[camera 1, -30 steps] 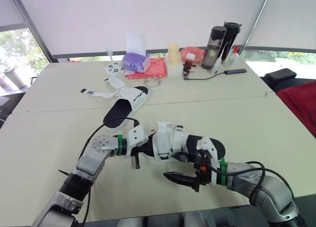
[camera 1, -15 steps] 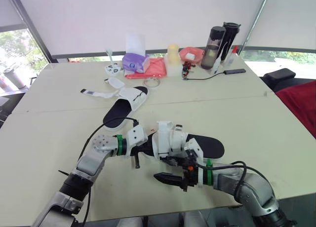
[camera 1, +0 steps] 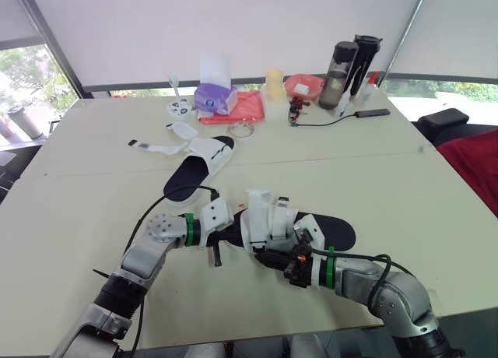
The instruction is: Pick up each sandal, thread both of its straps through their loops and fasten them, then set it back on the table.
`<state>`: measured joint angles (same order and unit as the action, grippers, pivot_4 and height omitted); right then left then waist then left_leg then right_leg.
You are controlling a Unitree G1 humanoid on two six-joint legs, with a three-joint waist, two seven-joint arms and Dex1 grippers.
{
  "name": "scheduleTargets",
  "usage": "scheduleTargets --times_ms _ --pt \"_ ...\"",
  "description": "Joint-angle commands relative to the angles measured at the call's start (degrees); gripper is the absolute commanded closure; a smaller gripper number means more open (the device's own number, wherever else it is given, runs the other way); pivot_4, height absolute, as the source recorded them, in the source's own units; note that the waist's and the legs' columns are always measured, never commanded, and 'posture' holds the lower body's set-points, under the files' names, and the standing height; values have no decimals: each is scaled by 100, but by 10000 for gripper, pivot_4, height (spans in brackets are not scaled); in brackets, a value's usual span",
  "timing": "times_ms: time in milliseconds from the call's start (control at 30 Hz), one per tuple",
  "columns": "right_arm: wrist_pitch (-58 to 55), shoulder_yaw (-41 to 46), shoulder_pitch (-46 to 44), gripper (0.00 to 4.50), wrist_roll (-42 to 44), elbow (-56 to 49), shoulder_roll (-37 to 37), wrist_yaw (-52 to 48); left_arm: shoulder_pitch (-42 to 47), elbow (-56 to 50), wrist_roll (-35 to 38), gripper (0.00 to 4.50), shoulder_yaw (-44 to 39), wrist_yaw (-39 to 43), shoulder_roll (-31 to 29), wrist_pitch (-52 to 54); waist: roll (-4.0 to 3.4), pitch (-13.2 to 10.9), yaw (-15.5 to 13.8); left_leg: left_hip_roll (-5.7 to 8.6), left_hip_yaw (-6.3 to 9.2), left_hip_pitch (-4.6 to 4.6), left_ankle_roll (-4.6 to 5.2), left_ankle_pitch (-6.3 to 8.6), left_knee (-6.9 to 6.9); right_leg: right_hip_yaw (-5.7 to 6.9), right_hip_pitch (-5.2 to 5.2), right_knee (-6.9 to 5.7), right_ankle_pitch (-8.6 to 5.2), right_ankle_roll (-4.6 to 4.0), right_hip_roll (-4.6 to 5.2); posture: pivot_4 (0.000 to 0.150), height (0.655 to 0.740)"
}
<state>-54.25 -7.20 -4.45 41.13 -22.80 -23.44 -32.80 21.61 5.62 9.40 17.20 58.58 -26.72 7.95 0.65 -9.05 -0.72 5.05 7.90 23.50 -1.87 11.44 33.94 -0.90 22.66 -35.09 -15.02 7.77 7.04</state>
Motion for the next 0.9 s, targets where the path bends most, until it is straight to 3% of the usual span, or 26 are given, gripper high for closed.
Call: scheduleTargets --times_ms 33,100,200,400,767,900 --pt "24 151 87 44162 80 -246 -128 -67 -170 323 -272 45000 174 -31 -52 165 0 0 -1 0 0 0 0 0 0 0 0 0 0 0 0 1500 7400" --pt "161 61 164 41845 -62 -285 -266 -184 -174 328 -277 45000 178 -34 -47 156 0 0 -1 1 0 0 0 0 0 0 1 0 0 0 1 1500 7400" --pt "206 93 278 31930 -5 -359 -340 -267 -173 332 -278 45000 177 -38 -41 155 0 -1 2 1 0 1 0 0 0 0 -1 1 -1 1 1 1500 7400" --pt "500 312 289 1003 -132 -292 -173 -49 -175 336 -280 45000 177 -32 -48 149 1 -2 10 -1 0 1 0 0 1 0 -1 1 -1 1 7 1500 7400" --pt "419 736 230 318 320 -455 59 59 -129 401 -286 45000 182 1 -66 105 -6 -7 2 0 -2 41 2 -1 1 2 40 0 12 -18 10 1500 7400" --pt "224 935 192 318 858 -580 217 98 -131 395 -280 45000 185 -4 -59 99 -7 -8 3 1 -1 53 18 -11 1 5 58 -12 17 -21 1 1500 7400"
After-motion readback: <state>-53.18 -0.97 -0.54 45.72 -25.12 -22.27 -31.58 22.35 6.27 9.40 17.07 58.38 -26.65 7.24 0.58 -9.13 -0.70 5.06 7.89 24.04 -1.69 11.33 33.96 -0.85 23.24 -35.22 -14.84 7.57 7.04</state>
